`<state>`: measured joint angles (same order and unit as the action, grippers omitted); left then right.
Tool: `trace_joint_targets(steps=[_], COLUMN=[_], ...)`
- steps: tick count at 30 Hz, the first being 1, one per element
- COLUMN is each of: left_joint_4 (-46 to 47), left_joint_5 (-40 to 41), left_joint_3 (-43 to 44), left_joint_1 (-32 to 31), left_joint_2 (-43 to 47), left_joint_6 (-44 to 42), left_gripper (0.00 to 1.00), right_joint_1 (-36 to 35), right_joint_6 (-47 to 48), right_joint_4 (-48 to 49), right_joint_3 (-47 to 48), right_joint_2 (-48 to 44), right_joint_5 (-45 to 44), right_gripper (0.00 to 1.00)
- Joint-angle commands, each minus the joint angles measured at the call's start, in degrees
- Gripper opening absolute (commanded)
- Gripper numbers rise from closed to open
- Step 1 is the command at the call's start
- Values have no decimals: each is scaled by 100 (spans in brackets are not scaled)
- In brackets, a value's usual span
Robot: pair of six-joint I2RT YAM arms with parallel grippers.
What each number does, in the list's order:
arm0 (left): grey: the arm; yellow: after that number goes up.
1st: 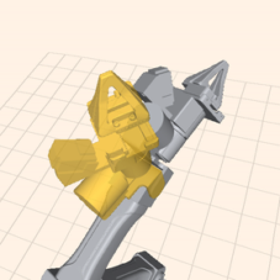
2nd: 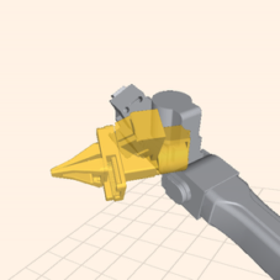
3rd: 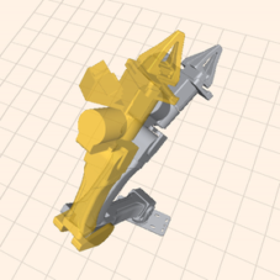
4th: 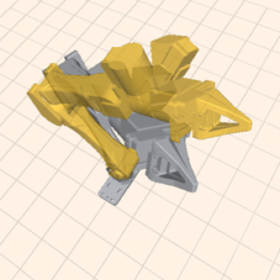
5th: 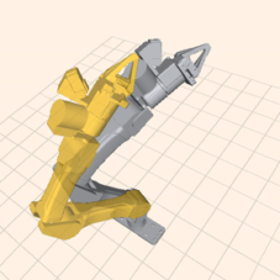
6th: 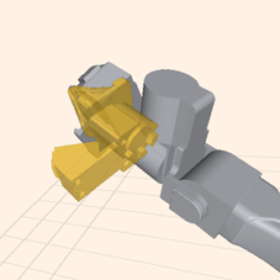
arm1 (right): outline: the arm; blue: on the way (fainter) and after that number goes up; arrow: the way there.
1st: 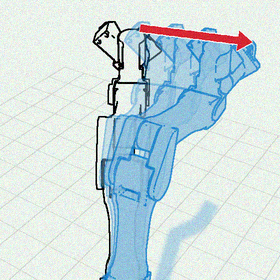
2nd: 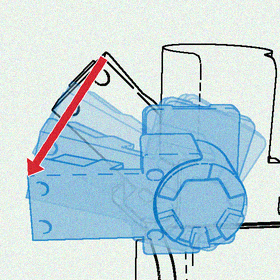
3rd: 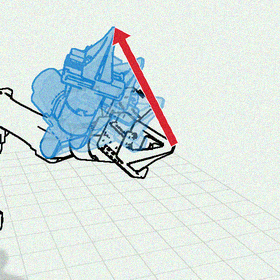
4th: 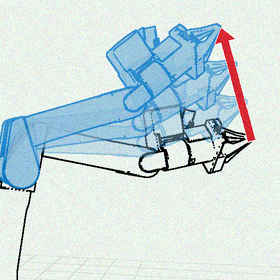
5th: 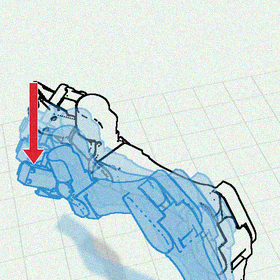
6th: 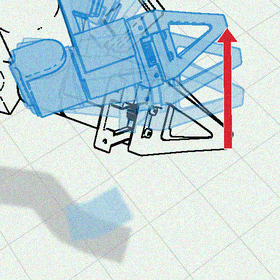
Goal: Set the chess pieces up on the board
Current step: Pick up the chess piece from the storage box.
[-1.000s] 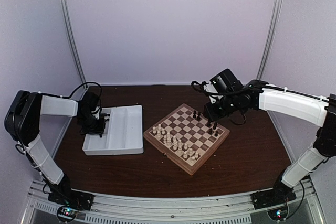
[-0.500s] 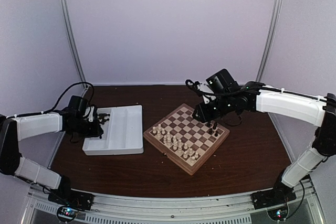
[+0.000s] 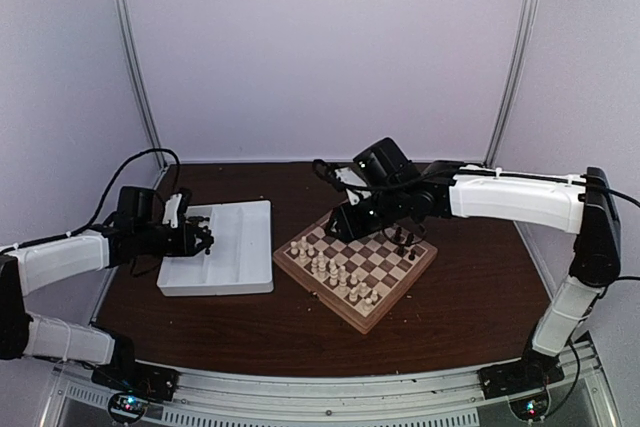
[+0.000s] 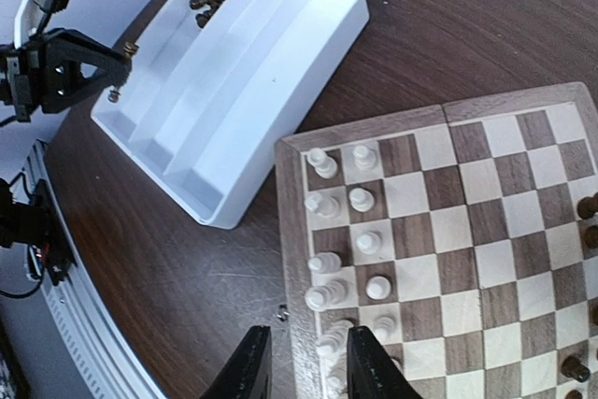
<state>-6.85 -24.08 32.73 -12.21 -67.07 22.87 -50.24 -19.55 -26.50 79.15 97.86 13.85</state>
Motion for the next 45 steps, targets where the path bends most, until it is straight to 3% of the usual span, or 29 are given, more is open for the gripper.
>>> trace_joint_targets(steps=[1,12,19,28,35,45], left_joint_4=[1453,2202,2018,1970,2003,1996], left_joint_5=[-1317,-1817,-1378,-1359,-1569,-1633], left_joint_3=[-271,-330,-310,-333,-320,-333], left_joint_1=[-43,-504,-1007,-1106,-1204,-1223], left_joint_2=[92,-426,-352,-309,-318,-276], left_joint_6=[72,-475,-1131,-1348,-1441,-1461], left_gripper=[10,9,8,9,9,9], right_joint_1=[-93,-376,-408,-475,-506,-557], right_joint_6=[-508,-1507,-1942,-2571,-2906,-3174], right_joint_4=[605,1405,1495,2022,2344,2529], right_joint_3=[327,1354,2039,2182,2240,2325], right_joint_2=[252,1481,2120,2522,2682,2848], right_joint_5=[566,1114,1406,1841,2023,2166], right_gripper=[32,34,41,44,44,36])
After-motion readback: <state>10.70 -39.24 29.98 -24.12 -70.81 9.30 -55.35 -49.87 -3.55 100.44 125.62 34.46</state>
